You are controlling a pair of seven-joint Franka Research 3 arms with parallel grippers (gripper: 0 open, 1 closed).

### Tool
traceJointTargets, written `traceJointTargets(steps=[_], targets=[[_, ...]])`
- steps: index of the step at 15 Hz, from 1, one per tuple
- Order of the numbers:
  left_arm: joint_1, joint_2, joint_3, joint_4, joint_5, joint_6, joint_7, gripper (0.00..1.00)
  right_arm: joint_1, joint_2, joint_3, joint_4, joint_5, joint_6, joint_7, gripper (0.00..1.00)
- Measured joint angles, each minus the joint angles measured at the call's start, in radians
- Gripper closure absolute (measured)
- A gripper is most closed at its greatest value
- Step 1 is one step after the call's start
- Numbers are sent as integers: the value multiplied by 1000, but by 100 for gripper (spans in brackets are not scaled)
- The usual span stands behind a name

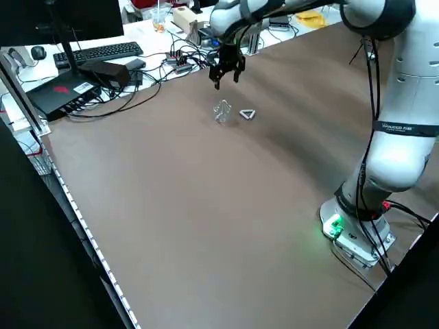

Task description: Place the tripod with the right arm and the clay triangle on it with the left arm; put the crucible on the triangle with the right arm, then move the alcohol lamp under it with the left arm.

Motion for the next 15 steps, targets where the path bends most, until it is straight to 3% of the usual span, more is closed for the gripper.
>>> traceJointTargets(steps=[2, 6, 12, 15], targets=[[2, 47, 0, -7, 49, 55, 0, 0, 11, 24, 1, -13, 0, 14, 0, 44], [8, 134, 0, -9, 70, 157, 3, 0, 47, 37, 2, -49, 0, 21, 2, 48], [8, 149, 0, -9, 70, 175, 4, 0, 47, 43, 1, -104, 0, 57, 2, 51], [4, 149, -1, -9, 70, 175, 4, 1, 49, 45, 1, -115, 0, 64, 2, 61]])
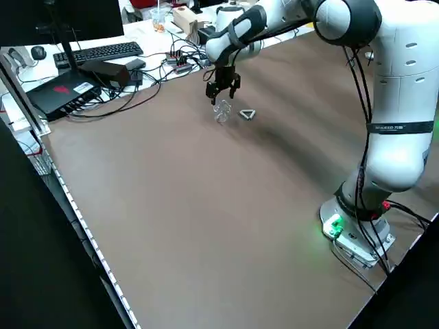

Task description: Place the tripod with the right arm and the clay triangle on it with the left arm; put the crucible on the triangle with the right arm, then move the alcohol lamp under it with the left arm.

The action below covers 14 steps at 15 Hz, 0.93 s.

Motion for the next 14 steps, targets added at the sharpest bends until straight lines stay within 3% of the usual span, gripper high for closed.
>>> traceJointTargets(steps=[2, 4, 5, 10, 14], targets=[[-1, 0, -1, 0, 0, 0, 0, 2, 2, 0, 0, -1, 0, 0, 0, 79], [-5, 0, -1, 1, 0, 1, 0, 3, 3, 0, 0, -1, 0, 0, 0, 85], [-8, 0, -1, 1, 0, 1, 0, 4, 5, 0, 0, 0, 0, 1, 0, 93], [-11, 0, -1, 1, 0, 1, -3, 5, 18, 0, 11, 21, 0, 1, 25, 93], [-11, 2, -2, 6, 0, 2, -29, 8, 26, -2, 66, 97, 34, -90, 139, 93]])
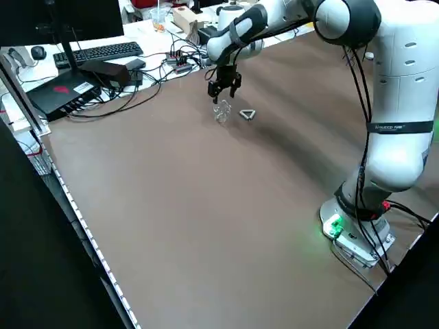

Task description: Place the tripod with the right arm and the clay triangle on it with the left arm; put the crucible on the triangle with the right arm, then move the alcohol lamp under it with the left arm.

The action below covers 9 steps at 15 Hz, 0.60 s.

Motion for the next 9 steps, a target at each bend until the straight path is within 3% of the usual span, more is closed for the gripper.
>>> traceJointTargets(steps=[1, 4, 9], targets=[[-7, 0, -3, 0, 0, 0, -24, 8, 20, -4, 29, 44, 11, -72, 89, 93], [-49, 0, -8, -3, 0, -4, -86, 8, 88, -6, 68, 85, 33, -113, 276, 93], [-123, 0, -9, -24, 0, -16, -185, 8, 277, -2, 84, 133, 77, -111, 598, 93]])
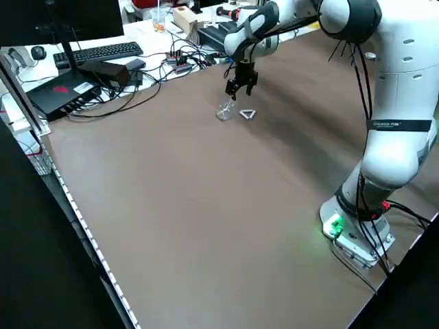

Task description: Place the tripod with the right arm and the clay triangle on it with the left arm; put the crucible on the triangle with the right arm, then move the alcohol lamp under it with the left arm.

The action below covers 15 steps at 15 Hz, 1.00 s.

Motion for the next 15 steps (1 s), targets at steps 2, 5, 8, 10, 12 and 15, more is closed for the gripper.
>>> traceJointTargets(steps=[2, 5, 8, 10, 12, 15], targets=[[-6, 0, 0, -9, 0, 0, -7, 8, 81, 29, 1, 39, 1, 2, 124, 93], [4, -1, 1, -6, 0, 0, -4, 8, 182, 130, 0, 148, 1, 19, 274, 93], [12, -6, 4, 15, 15, -23, 2, 8, 251, 224, -1, 237, 1, 65, 358, 93], [9, -12, 3, 49, 36, -91, -1, 8, 284, 259, -2, 255, 1, 120, 392, 93], [3, -14, 1, 63, 38, -128, -6, 10, 306, 279, -2, 260, 1, 148, 406, 93], [-6, -3, 1, 44, 38, -143, -12, 15, 328, 301, -4, 265, 1, 152, 414, 93]])
